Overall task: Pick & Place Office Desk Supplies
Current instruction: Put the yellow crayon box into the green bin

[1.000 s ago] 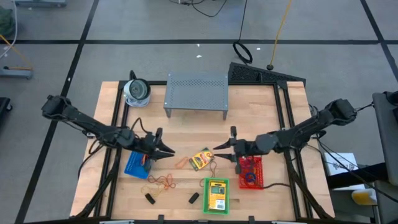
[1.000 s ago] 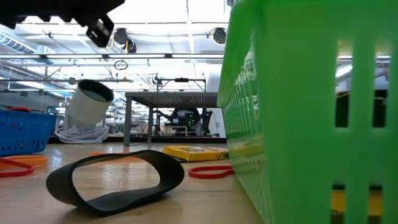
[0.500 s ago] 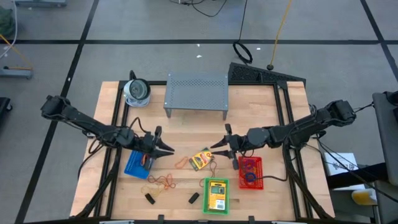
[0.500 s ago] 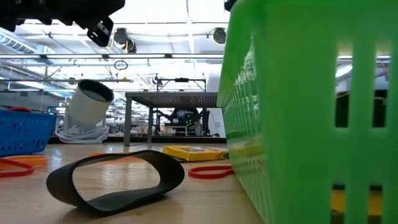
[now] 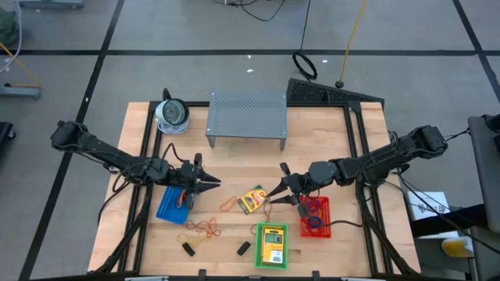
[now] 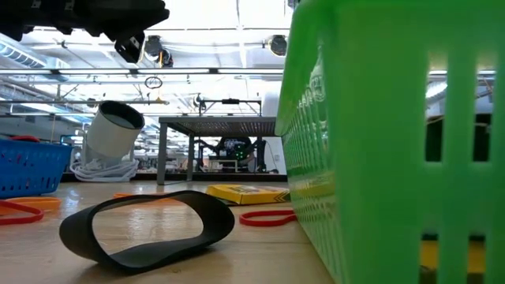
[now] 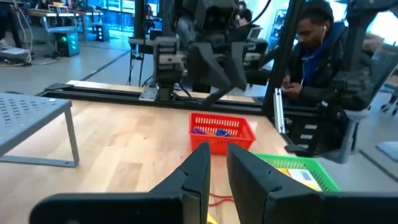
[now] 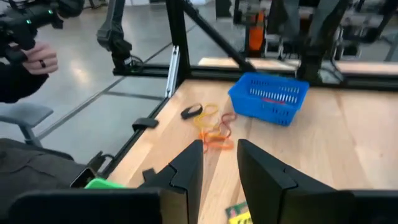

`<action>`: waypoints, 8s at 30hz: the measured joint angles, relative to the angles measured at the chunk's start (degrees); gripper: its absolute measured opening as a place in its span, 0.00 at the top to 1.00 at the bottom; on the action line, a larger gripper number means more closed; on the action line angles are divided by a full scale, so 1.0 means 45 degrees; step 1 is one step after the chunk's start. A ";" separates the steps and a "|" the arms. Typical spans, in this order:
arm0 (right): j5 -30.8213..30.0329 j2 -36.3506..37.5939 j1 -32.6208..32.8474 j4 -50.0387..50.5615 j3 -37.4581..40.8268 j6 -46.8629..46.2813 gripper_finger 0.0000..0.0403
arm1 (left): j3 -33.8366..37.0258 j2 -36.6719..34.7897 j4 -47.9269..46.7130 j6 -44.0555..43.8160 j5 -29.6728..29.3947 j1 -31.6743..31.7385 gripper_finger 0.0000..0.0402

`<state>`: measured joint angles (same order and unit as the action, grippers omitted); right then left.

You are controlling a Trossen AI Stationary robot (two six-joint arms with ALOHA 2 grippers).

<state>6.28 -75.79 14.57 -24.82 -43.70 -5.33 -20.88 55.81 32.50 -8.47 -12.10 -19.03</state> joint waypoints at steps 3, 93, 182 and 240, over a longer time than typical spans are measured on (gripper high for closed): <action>0.0005 0.0000 0.0005 0.0561 0.0005 -0.0203 0.78 | 0.0000 0.0000 0.0106 -0.0585 0.0004 0.0000 0.85; -0.2433 0.0005 -0.0661 0.5261 0.0024 -0.1431 0.78 | -0.8539 1.1108 -1.0209 -1.1575 -0.0416 -0.0894 1.00; -0.2093 -0.4673 -0.2127 0.2094 0.0015 -0.2329 0.76 | -0.9656 1.2478 -1.0067 -1.1283 -0.0287 -0.0933 1.00; -0.0602 -0.4532 -0.1040 -0.1558 0.0015 -0.3781 1.00 | -0.9651 1.2473 -0.9809 -1.1225 -0.0159 -0.0952 1.00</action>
<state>3.57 -96.18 9.89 -31.83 -43.64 -22.35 -64.31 111.94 -11.64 -58.98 -12.81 -23.31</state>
